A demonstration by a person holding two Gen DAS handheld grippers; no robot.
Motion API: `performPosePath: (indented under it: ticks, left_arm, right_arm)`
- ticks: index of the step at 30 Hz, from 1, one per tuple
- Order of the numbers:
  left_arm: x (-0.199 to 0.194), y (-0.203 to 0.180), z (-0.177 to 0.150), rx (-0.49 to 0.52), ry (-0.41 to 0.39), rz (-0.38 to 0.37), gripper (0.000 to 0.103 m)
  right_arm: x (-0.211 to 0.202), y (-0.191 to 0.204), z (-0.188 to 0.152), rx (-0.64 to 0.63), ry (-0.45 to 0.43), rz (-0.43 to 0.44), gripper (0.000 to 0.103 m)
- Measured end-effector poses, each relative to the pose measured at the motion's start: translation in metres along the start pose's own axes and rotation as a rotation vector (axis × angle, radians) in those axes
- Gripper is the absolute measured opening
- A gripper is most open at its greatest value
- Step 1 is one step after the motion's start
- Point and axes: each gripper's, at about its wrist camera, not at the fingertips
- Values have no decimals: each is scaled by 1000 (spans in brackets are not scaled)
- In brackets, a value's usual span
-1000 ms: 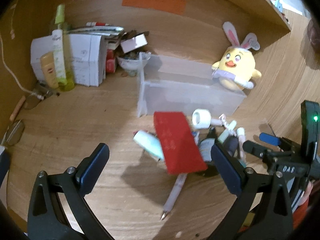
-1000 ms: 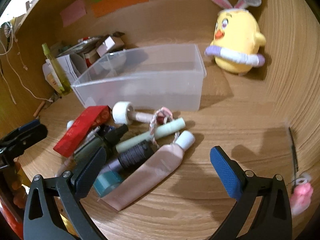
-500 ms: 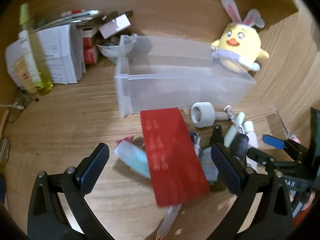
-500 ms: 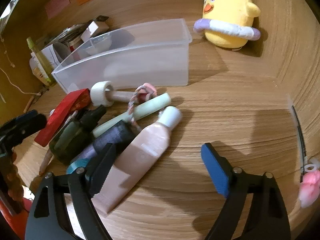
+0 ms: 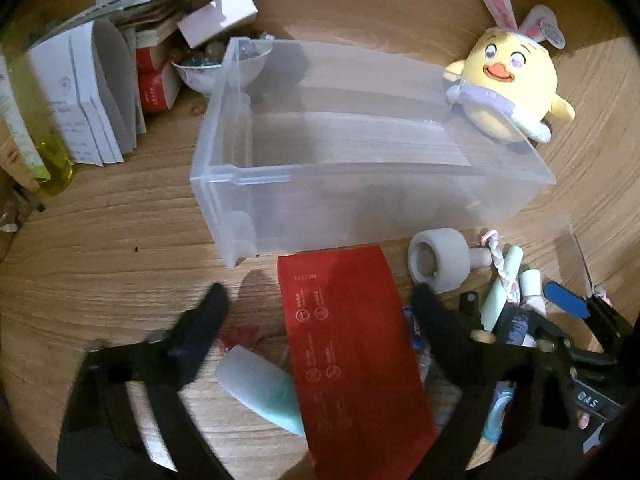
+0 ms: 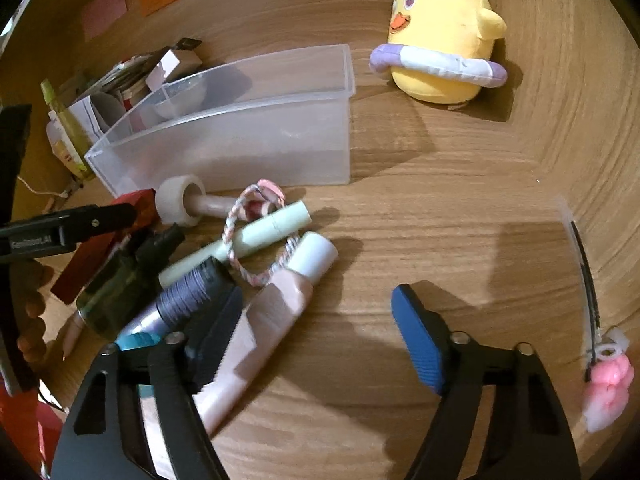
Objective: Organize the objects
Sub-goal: 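Grasp the red card sleeve with the left tool while the right tool grasps the pink tube, then carry the red sleeve and pink tube into the clear box and release both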
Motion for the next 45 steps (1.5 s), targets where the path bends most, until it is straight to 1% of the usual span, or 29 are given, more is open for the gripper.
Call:
performPosePath:
  ticks: [2, 4, 6, 7, 8, 9, 13, 15, 18, 22, 24, 29, 35, 39, 45]
  left_arm:
    - [3, -1, -1, 10, 2, 4, 81]
    - [5, -1, -2, 12, -1, 9, 78]
    - [5, -1, -3, 12, -7, 2, 72]
    - [5, -1, -3, 14, -14, 1, 70]
    - [4, -2, -3, 17, -17, -3, 64]
    - [4, -2, -4, 18, -18, -10, 61]
    - [-1, -2, -7, 20, -40, -8, 58]
    - [-5, -2, -9, 26, -48, -21, 56]
    - [-12, -1, -10, 21, -67, -19, 56]
    - [-22, 4, -10, -3, -86, -28, 56]
    - [-28, 4, -9, -6, -103, -18, 56]
    - [-48, 8, -6, -19, -153, -10, 56]
    - [-72, 7, 4, -17, -232, -3, 56]
    - [-83, 3, 11, -22, -270, -15, 56]
    - [-94, -1, 20, -11, -318, -11, 56]
  right_arm:
    - [3, 3, 1, -25, -1, -12, 54]
    - [4, 4, 3, -27, -3, -8, 48]
    - [4, 3, 3, -25, -7, -3, 39]
    - [4, 3, 3, -28, -10, -5, 36]
    - [4, 2, 3, -26, -12, -1, 31]
    - [4, 2, 3, -23, -14, 4, 29]
    - [2, 1, 2, -30, -22, 7, 20]
    - [0, 1, 2, -38, -30, -7, 20]
    - [-4, 0, 2, -43, -47, -22, 18]
    - [-9, 1, 4, -51, -88, -51, 17]
    - [-12, 2, 7, -58, -102, -55, 17]
    - [-26, 1, 19, -57, -148, -50, 16]
    - [-44, 4, 38, -66, -233, -61, 15]
    - [-55, 6, 49, -75, -282, -62, 15]
    - [-65, 8, 66, -83, -340, -68, 15]
Point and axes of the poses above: each gripper's, at about its wrist camera, not at the fingertips, and x roughly the way its jaws point, y to its left, z to its top, and after that the axes turned 14 degrees about -y, right-handed
